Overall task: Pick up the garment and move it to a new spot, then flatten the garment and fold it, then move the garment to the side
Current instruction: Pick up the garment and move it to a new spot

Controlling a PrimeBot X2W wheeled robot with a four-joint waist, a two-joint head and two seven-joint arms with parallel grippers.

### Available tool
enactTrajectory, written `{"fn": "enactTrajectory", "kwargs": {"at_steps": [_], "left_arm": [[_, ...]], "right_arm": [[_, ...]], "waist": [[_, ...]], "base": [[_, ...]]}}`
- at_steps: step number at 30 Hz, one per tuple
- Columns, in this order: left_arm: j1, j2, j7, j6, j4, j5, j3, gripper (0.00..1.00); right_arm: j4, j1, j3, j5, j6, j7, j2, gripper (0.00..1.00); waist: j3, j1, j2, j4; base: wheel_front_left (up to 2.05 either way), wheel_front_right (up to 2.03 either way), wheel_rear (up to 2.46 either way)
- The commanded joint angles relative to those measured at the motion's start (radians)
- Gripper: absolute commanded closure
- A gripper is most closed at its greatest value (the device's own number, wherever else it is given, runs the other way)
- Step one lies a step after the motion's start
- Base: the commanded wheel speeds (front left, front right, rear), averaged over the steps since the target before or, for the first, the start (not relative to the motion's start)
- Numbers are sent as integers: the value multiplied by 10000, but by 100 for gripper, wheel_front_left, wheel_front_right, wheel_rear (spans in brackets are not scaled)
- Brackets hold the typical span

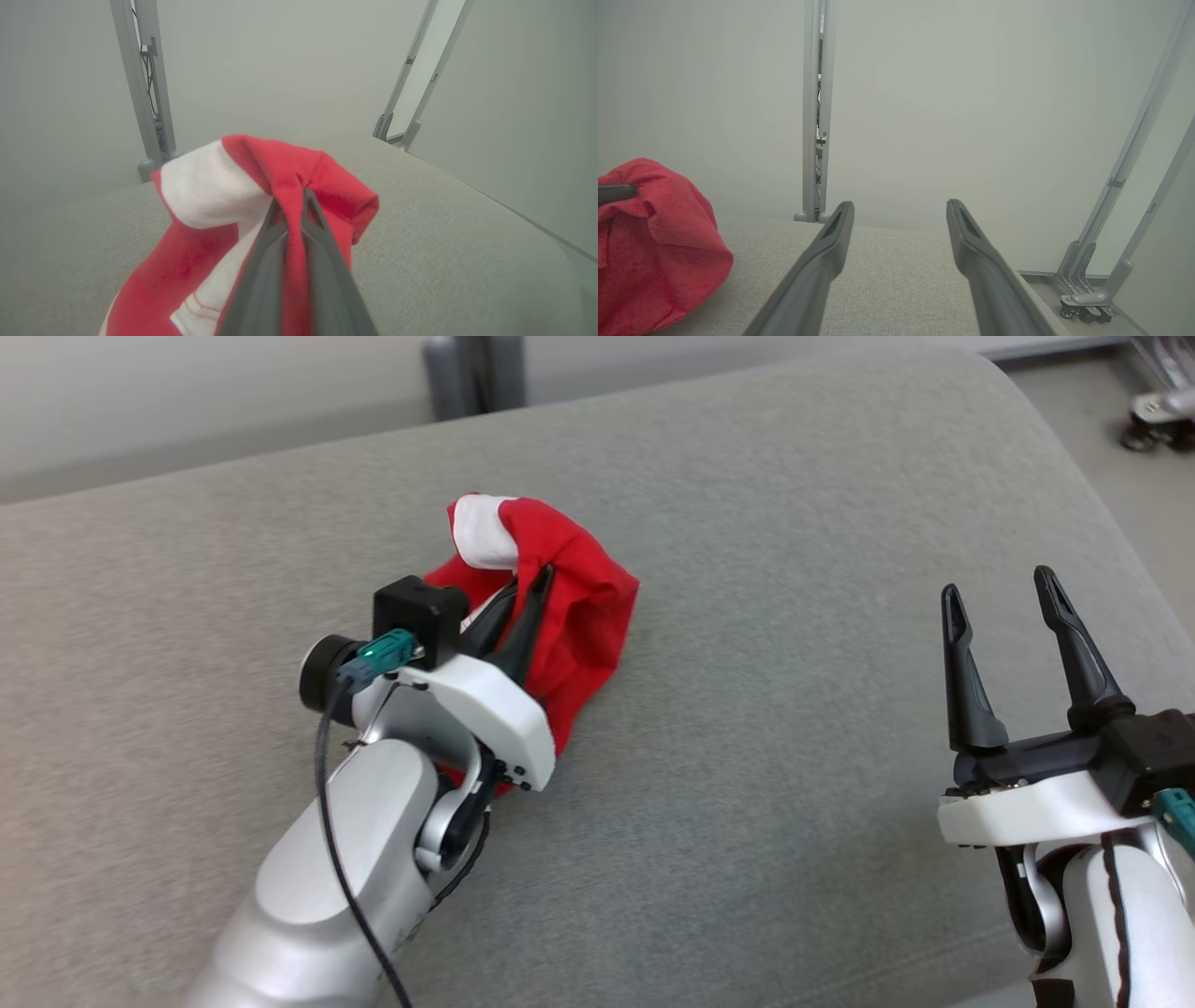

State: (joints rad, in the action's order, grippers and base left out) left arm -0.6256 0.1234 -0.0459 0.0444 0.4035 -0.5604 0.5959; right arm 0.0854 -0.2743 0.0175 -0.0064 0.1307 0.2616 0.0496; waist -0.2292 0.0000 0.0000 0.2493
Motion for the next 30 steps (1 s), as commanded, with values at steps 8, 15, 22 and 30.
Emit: {"fn": "enactTrajectory", "kwargs": {"at_steps": [8,15,22,30], "left_arm": [[-850,-517,-358,-85,1422,288,630,100],[-1146,-695,-643,-138,2618,23,1338,0],[-1349,-703,-1337,202,2765,-420,1964,0],[-1390,-697,-2034,664,2403,-583,1792,0]], "right_arm": [[243,-296,1,571,2,52,23,0],[435,-342,70,763,2,52,24,0],[362,-300,11,907,2,52,27,0],[157,-96,86,612,2,52,31,0]], "waist": [[-887,0,0,1428],[-949,0,0,1779],[-724,0,0,1346],[-95,0,0,320]], "base": [[0,0,0],[0,0,0],[0,0,0],[0,0,0]]}}
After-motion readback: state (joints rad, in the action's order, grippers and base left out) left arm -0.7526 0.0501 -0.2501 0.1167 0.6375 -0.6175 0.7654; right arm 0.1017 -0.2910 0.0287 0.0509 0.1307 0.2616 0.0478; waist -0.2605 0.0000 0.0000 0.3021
